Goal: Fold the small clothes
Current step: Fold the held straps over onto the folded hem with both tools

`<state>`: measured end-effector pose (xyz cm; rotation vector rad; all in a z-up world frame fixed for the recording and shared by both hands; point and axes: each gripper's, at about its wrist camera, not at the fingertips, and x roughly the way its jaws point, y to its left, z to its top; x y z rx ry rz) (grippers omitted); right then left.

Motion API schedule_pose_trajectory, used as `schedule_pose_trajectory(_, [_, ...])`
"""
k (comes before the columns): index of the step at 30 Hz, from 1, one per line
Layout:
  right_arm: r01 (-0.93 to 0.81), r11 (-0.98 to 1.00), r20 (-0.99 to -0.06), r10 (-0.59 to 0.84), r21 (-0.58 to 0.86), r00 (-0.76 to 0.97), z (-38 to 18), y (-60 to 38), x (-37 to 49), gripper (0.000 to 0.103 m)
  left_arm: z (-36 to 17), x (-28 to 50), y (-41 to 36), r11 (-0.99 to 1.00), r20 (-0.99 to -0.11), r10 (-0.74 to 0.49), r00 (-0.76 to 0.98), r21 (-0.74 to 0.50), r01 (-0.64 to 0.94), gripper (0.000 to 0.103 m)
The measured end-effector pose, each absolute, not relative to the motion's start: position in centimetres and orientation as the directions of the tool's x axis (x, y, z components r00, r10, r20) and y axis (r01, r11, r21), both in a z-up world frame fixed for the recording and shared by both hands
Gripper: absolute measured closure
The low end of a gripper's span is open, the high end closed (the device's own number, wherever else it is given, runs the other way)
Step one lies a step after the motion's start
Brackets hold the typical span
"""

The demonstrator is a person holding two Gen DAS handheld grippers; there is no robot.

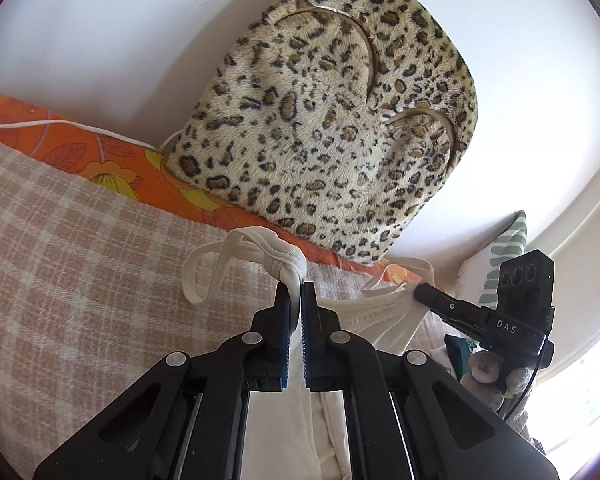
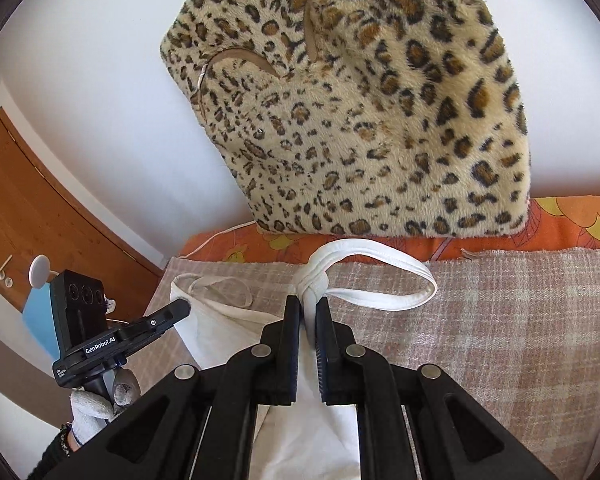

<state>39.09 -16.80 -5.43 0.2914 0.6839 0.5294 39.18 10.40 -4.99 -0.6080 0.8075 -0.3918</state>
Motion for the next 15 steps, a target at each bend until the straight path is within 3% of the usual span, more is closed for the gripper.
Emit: schedule_pose_trajectory(15, [-0.371,0.859,-0.534,0.510,0.351,0.675,-5.7,-16.2,28.8,0.099,-1.9,30.2,8.3,0.816,-0.569,-0.517,0.639,-0.554,0.167,0.100])
